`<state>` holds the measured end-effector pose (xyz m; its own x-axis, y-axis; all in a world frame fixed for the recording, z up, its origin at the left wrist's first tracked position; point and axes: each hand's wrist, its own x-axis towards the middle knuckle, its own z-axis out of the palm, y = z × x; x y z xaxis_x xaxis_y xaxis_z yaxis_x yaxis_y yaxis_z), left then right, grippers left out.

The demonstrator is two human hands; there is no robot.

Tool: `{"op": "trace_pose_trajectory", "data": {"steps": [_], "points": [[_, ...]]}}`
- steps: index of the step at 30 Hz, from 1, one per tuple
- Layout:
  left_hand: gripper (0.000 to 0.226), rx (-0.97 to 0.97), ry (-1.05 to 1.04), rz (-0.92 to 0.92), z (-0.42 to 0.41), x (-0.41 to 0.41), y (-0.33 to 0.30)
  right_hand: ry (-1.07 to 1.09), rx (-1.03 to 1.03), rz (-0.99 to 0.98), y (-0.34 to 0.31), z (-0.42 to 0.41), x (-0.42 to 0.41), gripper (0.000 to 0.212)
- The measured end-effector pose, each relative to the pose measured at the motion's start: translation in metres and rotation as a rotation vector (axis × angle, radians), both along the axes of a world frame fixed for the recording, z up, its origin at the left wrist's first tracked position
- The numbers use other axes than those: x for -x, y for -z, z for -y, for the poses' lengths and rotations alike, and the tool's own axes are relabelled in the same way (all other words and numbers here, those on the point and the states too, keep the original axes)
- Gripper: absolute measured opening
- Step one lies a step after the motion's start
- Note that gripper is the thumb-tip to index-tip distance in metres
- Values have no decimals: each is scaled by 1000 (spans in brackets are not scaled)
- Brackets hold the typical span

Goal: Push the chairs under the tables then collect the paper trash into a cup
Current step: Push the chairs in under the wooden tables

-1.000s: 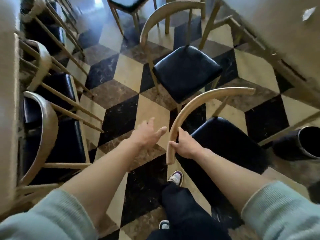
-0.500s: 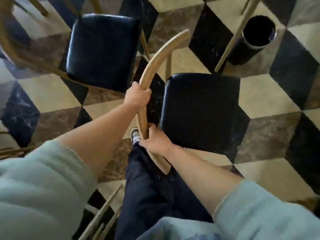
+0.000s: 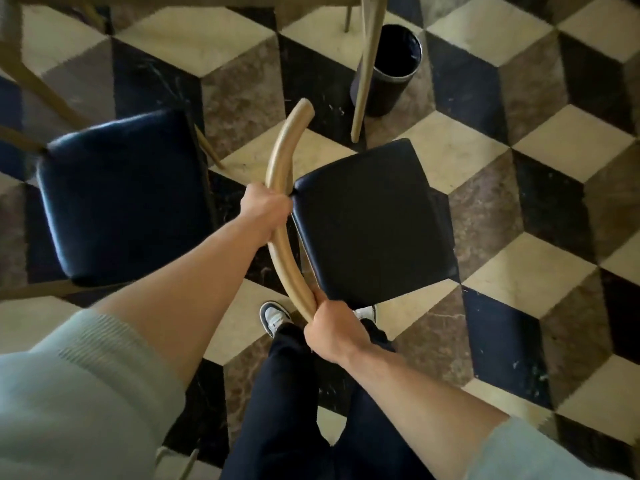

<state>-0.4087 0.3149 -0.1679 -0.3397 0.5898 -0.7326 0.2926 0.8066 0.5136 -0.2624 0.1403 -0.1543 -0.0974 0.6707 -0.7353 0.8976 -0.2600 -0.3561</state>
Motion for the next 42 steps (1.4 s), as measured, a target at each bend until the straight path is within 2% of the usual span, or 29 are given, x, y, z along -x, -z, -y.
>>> {"op": "trace_pose_trajectory", "data": {"steps": [2, 7, 10, 16, 24, 30, 37, 42], "points": [[38, -1, -36, 34, 4, 10, 1, -8, -16, 22, 1, 1, 4, 35], [40, -4, -142, 71, 13, 49, -1, -116, -30, 39, -1, -15, 16, 30], [37, 9, -246, 63, 14, 75, 0, -244, -51, 74, -4, -35, 25, 12], [41, 43, -492, 132, 5, 98, 1, -463, -83, 54, -7, -92, 20, 39], [41, 47, -811, 160, -31, 74, -1, -774, -138, 76, -5, -206, -24, 36], [54, 45, -1048, 159, -79, 49, 0, -973, -189, 56, 0, -304, -46, 35], [57, 0, -1127, 176, -150, 25, -6, -1018, -243, -14, -1, -388, -73, 38], [60, 0, -1120, 204, -195, 0, -5, -1014, -312, -8, 4, -436, -96, 31]]}}
